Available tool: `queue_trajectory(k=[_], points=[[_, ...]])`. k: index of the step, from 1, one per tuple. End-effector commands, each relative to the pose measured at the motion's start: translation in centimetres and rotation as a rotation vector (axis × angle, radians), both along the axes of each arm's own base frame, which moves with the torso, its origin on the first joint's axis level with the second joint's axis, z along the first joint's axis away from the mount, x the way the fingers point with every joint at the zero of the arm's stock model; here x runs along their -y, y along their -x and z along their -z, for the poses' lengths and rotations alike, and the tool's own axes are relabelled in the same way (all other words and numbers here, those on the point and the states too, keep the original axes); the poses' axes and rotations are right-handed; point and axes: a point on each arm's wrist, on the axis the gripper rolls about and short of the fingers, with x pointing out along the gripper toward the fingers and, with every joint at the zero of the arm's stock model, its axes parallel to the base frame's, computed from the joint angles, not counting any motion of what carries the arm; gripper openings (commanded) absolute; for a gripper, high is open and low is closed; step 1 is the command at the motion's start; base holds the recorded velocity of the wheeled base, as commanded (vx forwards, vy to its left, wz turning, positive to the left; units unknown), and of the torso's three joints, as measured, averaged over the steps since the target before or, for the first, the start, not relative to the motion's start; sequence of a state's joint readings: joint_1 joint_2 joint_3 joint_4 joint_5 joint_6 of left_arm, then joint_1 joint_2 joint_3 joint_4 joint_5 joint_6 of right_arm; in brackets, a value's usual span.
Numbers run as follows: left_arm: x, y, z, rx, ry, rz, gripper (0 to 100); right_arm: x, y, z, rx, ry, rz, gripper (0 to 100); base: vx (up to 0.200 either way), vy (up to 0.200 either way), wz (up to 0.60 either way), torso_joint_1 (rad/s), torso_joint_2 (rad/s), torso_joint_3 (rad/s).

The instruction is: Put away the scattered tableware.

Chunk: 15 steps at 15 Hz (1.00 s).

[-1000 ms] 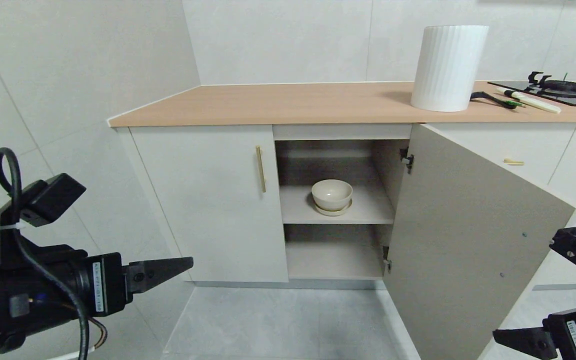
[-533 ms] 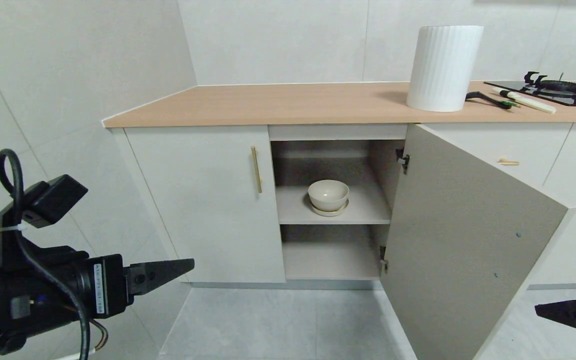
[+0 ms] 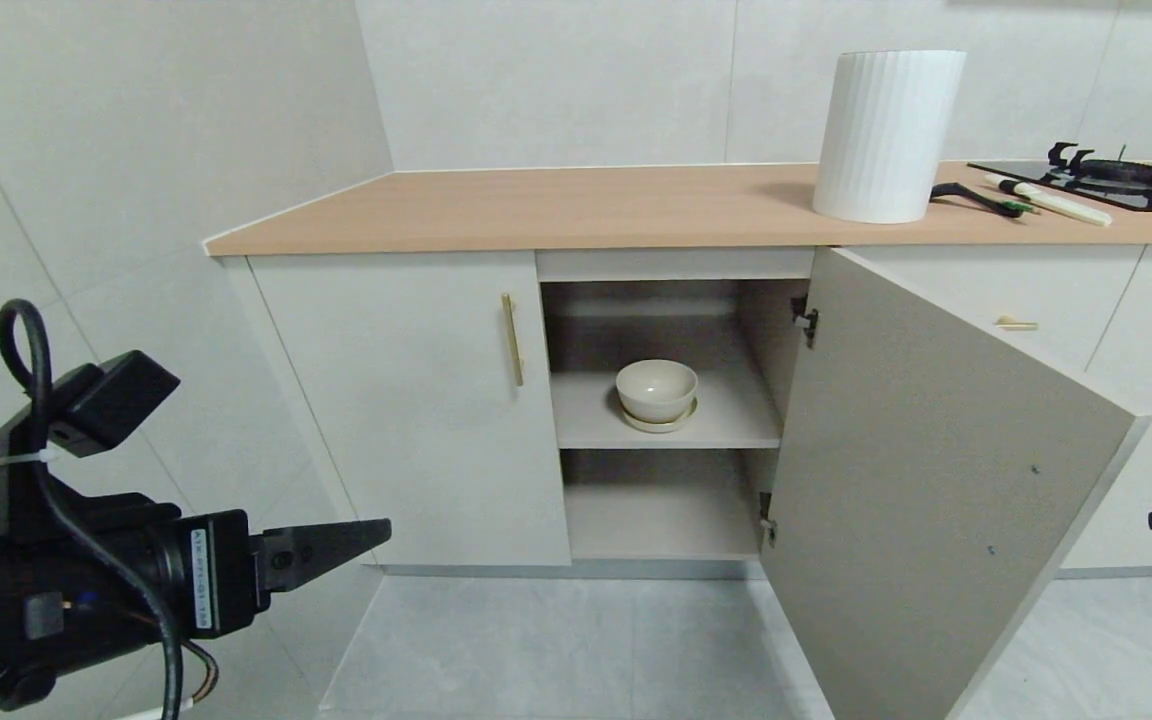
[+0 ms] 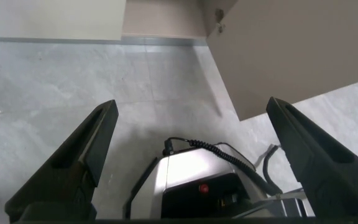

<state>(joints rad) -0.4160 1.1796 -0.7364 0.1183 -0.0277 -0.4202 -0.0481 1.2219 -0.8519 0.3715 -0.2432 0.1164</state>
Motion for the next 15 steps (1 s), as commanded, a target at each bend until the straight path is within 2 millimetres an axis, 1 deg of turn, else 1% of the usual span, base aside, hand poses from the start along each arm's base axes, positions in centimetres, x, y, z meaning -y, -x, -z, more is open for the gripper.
queue_trajectory(k=[1,2,4,6,8,10,15], points=[[0.0,0.0,0.0,-0.001,-0.001,0.0,100,0.9,-2.3,1.7,-0.051,-0.009,0.045,100,0.0,0.0,0.0,0.0,0.0,0.0],[0.0,0.0,0.0,-0.001,-0.001,0.0,100,1.0,-2.8,1.9,-0.042,-0.012,0.052,100,0.0,0.0,0.0,0.0,0.0,0.0],[0.0,-0.1,0.1,-0.005,-0.001,0.001,100,1.2,-4.6,2.9,0.006,-0.056,0.096,100,0.0,0.0,0.0,0.0,0.0,0.0],[0.0,-0.1,0.1,-0.006,-0.002,0.0,100,1.2,-5.8,3.7,0.012,-0.082,0.116,100,0.0,0.0,0.0,0.0,0.0,0.0],[0.0,-0.1,0.1,-0.007,-0.002,0.001,100,1.1,-6.6,4.1,0.02,-0.119,0.124,100,0.0,0.0,0.0,0.0,0.0,0.0],[0.0,-0.1,0.1,-0.007,-0.003,0.0,100,0.6,-6.9,4.4,0.021,-0.138,0.107,100,0.0,0.0,0.0,0.0,0.0,0.0],[0.0,-0.1,0.2,-0.008,-0.004,0.0,100,-1.8,-6.9,4.9,0.008,-0.187,0.051,100,0.0,0.0,0.0,0.0,0.0,0.0]])
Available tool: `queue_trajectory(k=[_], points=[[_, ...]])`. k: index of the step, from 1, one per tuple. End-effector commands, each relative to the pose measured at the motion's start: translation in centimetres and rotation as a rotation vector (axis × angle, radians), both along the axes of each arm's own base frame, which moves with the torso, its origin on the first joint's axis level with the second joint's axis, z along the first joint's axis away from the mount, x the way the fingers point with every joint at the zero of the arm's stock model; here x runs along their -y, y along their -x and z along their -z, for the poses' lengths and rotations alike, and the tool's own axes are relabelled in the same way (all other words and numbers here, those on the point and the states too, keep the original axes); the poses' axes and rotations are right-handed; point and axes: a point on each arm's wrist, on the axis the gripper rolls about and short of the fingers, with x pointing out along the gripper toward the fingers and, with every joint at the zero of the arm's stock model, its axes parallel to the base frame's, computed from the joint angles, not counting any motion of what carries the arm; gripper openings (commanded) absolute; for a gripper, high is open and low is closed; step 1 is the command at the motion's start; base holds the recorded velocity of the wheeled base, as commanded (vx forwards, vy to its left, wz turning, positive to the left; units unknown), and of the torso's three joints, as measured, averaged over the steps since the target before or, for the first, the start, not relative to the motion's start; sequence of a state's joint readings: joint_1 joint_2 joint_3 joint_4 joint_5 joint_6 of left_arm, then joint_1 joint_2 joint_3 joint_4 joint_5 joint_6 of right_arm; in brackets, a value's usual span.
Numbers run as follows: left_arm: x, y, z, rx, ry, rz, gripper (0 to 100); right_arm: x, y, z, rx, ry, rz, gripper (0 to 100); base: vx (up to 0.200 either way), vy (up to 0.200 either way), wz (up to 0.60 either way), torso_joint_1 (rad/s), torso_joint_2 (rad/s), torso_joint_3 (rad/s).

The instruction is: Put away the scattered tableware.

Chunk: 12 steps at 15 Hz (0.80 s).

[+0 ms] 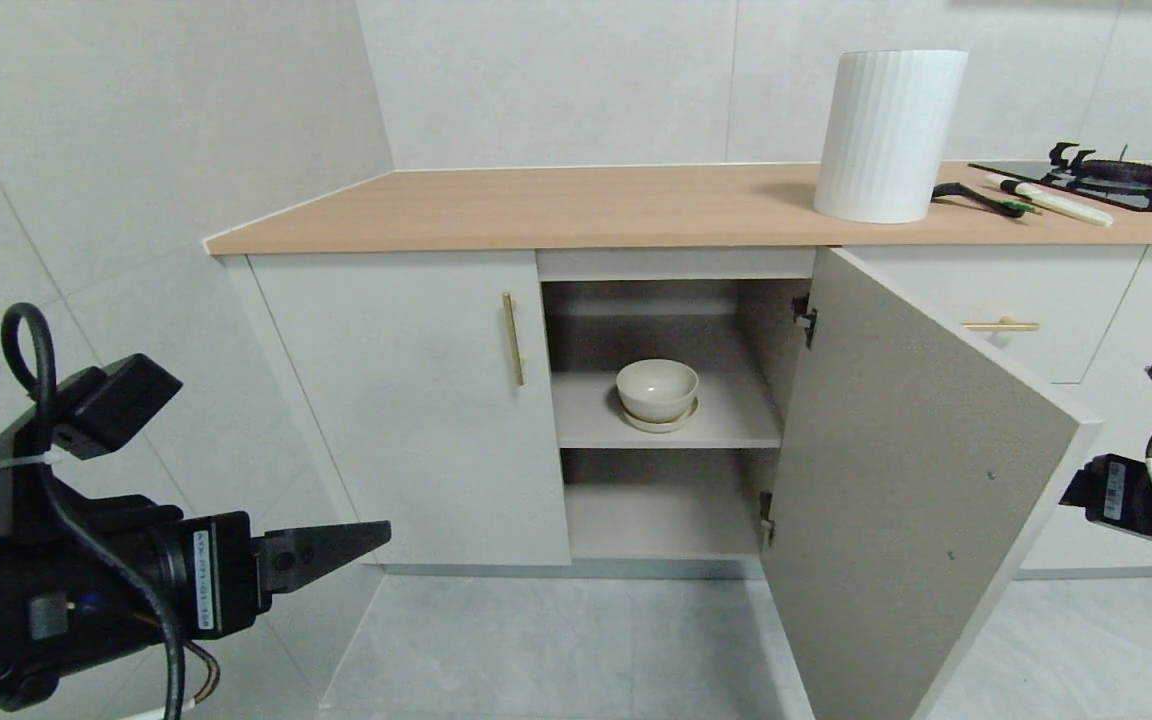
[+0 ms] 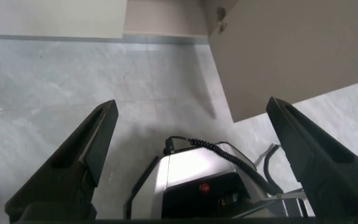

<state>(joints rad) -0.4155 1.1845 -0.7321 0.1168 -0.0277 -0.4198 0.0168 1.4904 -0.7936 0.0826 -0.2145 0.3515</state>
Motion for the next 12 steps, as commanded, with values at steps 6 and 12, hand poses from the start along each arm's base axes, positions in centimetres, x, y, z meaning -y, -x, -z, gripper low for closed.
queue_trajectory(k=[6,12], points=[[0.0,-0.1,-0.1,0.004,0.002,-0.004,100,-6.7,-2.0,2.0,0.002,-0.026,-0.245,100,0.0,0.0,0.0,0.0,0.0,0.0],[0.0,0.0,-0.3,0.013,0.002,-0.007,100,-14.8,-5.9,2.3,0.066,-0.025,-0.469,100,0.0,0.0,0.0,0.0,0.0,0.0]])
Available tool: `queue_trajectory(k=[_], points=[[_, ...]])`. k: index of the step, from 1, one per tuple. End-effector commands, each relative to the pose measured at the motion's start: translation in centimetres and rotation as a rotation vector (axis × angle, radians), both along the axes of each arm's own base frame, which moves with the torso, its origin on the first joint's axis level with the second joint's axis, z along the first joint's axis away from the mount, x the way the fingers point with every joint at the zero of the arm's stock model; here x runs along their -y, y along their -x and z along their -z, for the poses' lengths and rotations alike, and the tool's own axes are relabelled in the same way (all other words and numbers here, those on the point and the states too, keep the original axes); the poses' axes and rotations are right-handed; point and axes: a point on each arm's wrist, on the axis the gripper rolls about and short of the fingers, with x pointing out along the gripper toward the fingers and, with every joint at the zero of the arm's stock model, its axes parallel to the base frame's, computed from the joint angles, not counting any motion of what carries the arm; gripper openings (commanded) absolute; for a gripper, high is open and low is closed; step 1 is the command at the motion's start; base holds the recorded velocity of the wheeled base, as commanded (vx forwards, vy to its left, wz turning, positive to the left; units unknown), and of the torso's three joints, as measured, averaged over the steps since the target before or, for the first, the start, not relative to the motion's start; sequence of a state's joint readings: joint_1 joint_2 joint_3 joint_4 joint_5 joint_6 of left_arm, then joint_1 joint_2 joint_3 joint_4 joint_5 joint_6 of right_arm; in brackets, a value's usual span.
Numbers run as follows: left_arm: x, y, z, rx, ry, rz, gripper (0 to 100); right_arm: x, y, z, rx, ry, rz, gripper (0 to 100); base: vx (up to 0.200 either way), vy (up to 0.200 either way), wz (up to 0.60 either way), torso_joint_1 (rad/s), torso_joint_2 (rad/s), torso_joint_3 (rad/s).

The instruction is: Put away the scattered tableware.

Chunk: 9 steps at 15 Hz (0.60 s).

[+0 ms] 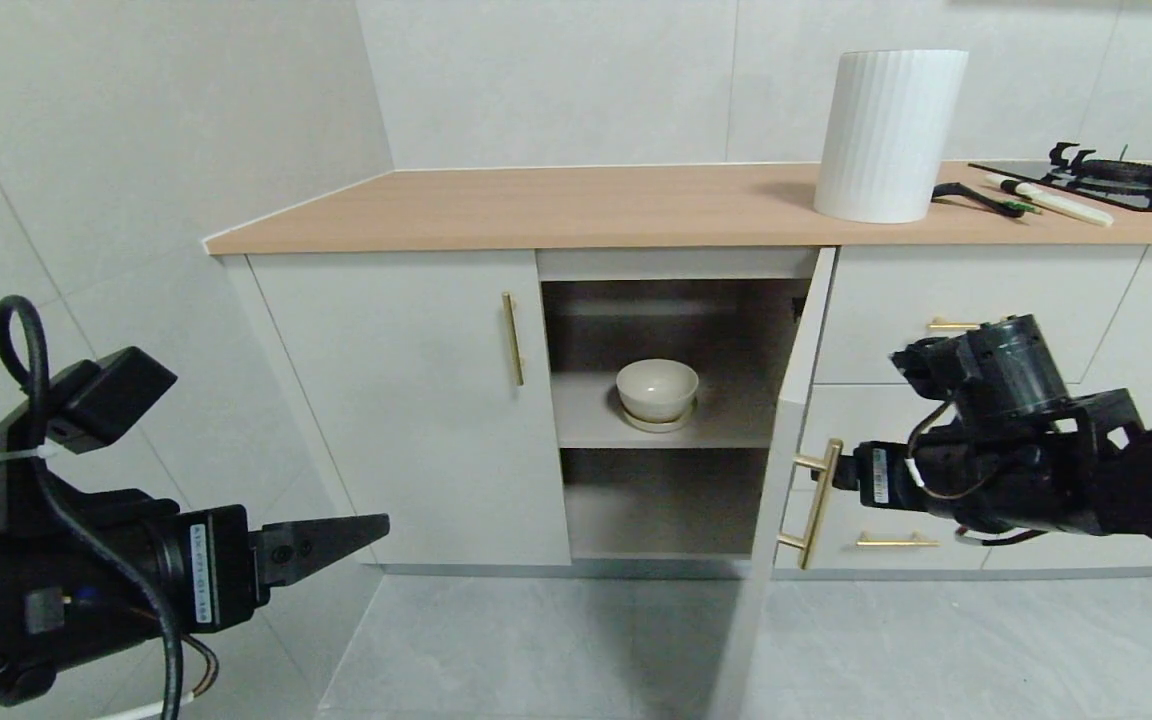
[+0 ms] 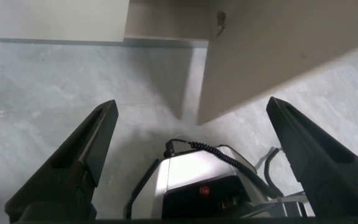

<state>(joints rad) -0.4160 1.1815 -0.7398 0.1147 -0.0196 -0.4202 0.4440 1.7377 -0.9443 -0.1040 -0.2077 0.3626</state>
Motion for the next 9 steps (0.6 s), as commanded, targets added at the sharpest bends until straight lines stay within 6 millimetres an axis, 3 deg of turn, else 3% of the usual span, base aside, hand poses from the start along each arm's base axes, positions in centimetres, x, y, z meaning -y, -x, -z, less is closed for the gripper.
queue_trajectory(k=[1,4,9], points=[[0.0,0.0,0.0,0.0,-0.001,-0.001,100,-2.3,-1.6,0.9,-0.011,0.018,-0.053,100,0.0,0.0,0.0,0.0,0.0,0.0],[0.0,-0.1,0.0,-0.003,-0.002,-0.001,100,-4.1,-2.8,0.9,-0.001,0.008,-0.112,100,0.0,0.0,0.0,0.0,0.0,0.0],[0.0,-0.1,0.1,-0.002,-0.013,-0.018,100,-5.2,-3.9,2.0,-0.033,-0.04,-0.186,100,0.0,0.0,0.0,0.0,0.0,0.0]])
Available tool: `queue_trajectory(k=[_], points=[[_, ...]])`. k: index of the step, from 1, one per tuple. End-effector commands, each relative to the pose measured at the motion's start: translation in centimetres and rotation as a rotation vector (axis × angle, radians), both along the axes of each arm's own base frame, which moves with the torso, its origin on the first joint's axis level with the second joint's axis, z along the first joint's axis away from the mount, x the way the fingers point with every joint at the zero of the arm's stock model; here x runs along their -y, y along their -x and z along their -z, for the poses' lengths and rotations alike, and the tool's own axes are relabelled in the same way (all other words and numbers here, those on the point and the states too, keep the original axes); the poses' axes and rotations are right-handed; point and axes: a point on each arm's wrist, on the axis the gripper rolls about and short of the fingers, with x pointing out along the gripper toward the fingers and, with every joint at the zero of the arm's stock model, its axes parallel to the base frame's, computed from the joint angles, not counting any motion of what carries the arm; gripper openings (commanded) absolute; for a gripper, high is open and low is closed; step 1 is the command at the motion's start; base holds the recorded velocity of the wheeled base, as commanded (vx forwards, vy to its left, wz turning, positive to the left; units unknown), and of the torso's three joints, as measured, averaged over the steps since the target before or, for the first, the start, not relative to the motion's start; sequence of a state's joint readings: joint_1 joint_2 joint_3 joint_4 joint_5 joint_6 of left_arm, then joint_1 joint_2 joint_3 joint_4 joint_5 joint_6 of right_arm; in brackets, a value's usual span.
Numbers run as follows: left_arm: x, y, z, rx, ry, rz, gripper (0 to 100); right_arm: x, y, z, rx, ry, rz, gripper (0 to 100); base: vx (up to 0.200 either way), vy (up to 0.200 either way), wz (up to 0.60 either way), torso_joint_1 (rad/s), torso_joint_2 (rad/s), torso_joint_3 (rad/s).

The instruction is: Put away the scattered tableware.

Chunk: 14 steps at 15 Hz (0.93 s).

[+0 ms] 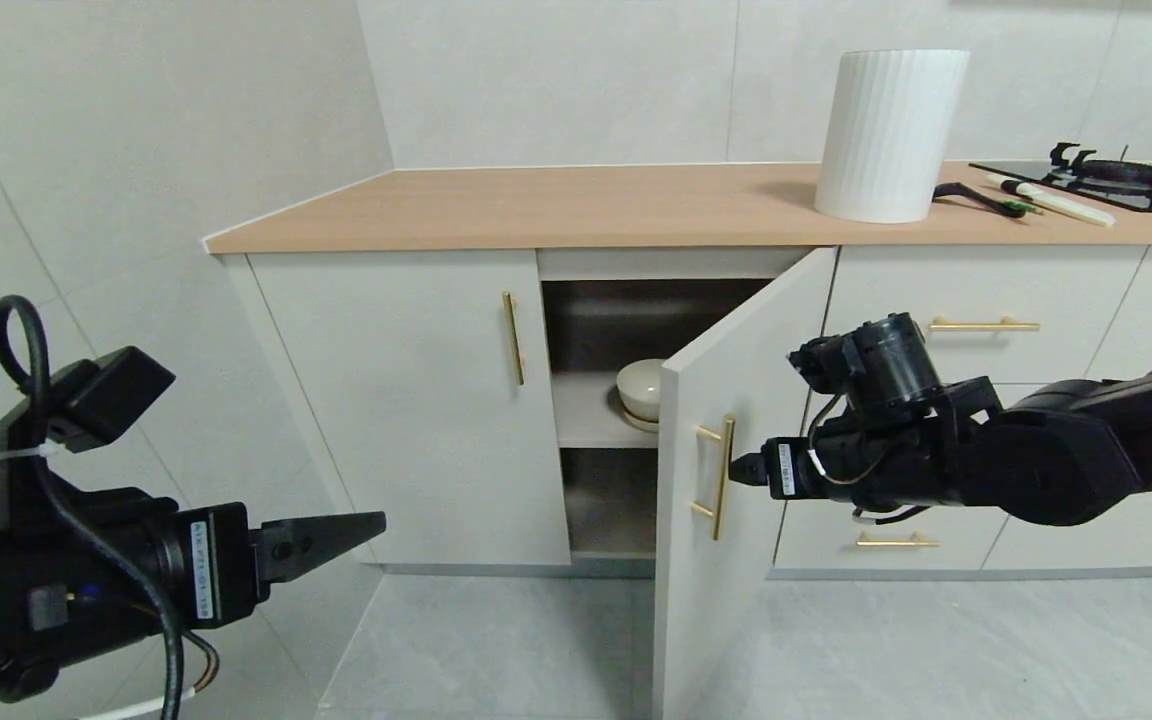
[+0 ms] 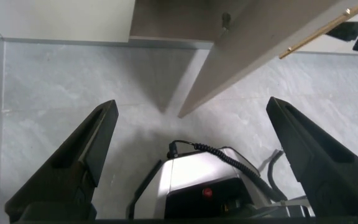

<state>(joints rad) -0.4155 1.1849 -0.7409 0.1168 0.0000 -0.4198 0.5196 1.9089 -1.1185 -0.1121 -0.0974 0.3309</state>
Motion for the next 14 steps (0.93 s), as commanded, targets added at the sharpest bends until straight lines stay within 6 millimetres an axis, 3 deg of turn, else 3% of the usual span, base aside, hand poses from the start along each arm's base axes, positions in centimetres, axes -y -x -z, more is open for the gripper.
queue_trajectory(k=[1,10,14], points=[[0.0,0.0,0.0,-0.002,0.0,0.0,100,-0.5,-0.8,1.1,-0.012,-0.001,-0.006,100,0.0,0.0,0.0,0.0,0.0,0.0],[0.0,-0.1,0.3,-0.004,-0.027,0.013,100,-1.2,-1.8,2.3,0.019,-0.025,0.003,100,0.0,0.0,0.0,0.0,0.0,0.0],[0.0,-0.2,0.3,-0.006,-0.029,0.014,100,-1.7,-1.7,2.1,0.034,-0.063,0.009,100,0.2,0.0,0.0,0.0,0.0,0.001]])
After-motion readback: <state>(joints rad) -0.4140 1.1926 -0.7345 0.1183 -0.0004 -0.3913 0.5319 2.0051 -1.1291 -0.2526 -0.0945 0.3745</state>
